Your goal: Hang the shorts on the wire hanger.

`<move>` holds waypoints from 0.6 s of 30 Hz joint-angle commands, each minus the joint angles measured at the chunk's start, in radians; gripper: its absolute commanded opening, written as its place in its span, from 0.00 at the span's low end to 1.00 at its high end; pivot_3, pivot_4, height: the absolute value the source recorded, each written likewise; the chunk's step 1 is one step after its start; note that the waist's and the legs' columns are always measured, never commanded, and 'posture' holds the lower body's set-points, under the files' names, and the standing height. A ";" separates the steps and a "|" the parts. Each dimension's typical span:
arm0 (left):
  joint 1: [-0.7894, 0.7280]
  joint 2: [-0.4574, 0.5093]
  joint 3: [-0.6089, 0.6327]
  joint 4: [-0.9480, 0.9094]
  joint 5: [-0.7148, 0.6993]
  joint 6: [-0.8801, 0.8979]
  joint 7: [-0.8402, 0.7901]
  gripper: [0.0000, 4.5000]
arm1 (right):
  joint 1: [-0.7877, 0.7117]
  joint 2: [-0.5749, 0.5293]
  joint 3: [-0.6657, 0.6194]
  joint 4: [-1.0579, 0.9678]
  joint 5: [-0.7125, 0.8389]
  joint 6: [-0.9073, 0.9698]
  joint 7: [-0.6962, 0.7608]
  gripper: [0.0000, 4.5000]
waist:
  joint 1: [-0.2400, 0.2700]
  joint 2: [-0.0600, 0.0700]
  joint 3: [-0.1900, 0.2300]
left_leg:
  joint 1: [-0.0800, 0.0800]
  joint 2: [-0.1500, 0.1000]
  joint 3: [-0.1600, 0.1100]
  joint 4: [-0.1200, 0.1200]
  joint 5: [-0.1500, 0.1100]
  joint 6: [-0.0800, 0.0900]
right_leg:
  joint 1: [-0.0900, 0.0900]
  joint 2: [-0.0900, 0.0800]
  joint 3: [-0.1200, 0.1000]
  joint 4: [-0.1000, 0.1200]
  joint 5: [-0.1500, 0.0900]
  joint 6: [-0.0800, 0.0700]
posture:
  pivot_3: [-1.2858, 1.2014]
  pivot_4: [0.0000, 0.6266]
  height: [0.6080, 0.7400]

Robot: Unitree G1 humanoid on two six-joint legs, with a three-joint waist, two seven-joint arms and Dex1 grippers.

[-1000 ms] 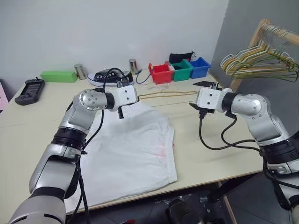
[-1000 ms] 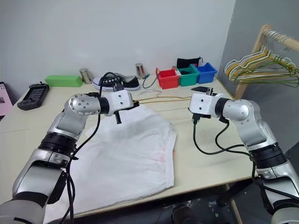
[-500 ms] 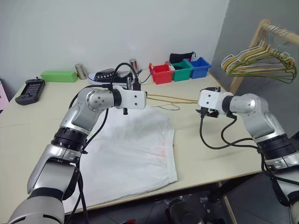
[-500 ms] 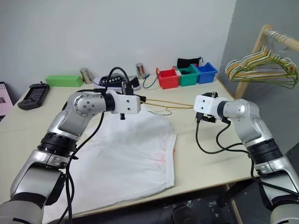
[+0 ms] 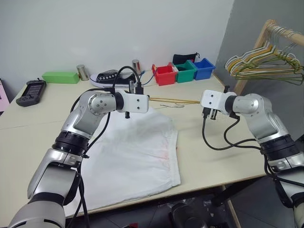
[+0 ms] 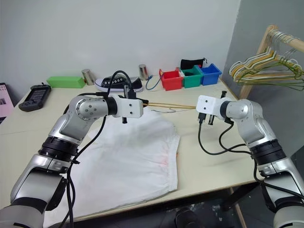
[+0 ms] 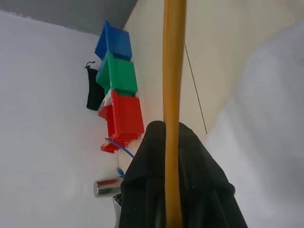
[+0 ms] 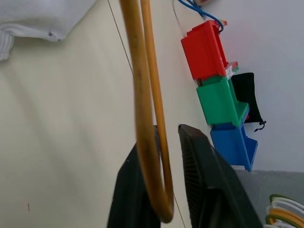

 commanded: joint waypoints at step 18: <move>-0.030 0.023 0.135 -0.008 -0.263 -0.012 -0.096 0.65 | 0.039 -0.040 -0.024 -0.065 0.007 -0.027 0.055 0.00 | 0.000 0.000 0.000 | 0.000 0.000 0.000 0.000 0.000 0.000 | 0.000 0.000 0.000 0.000 0.000 0.000 | 0.41 0.02 1.00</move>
